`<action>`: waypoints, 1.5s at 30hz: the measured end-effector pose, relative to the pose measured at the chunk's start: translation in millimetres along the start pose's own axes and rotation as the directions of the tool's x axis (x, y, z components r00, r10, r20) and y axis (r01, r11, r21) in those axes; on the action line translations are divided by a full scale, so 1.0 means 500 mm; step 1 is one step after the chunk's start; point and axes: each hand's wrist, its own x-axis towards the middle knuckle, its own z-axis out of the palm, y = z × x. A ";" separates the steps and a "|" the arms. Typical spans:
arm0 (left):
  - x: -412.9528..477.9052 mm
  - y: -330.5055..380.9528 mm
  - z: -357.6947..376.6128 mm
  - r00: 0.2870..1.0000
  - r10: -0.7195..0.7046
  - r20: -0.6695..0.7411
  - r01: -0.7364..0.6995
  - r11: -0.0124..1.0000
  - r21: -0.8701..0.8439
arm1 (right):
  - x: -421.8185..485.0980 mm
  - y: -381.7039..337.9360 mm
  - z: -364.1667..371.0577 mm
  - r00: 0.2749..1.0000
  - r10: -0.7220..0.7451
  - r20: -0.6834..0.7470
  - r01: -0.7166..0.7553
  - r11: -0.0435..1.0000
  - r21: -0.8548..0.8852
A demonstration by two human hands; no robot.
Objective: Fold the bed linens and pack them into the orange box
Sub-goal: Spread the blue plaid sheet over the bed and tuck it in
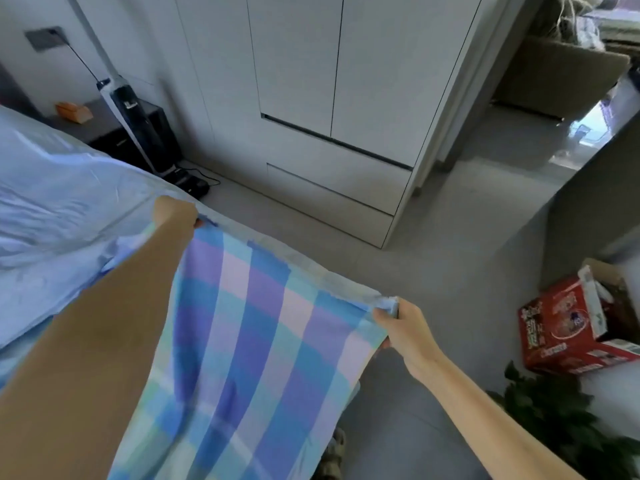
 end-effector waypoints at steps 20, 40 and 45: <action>0.267 0.392 0.543 0.992 -0.116 -0.043 0.094 0.936 -0.340 | 0.707 0.053 -0.282 0.963 0.268 0.014 -0.267 0.955 0.132; -0.081 0.194 1.050 0.845 -0.030 0.534 -0.110 0.967 0.228 | 0.980 0.329 -0.145 0.765 0.519 0.381 -0.627 0.733 0.262; -0.013 0.206 1.064 0.895 -0.110 0.433 0.023 0.979 0.201 | 1.046 0.477 -0.183 0.602 0.780 0.169 -0.797 0.601 0.065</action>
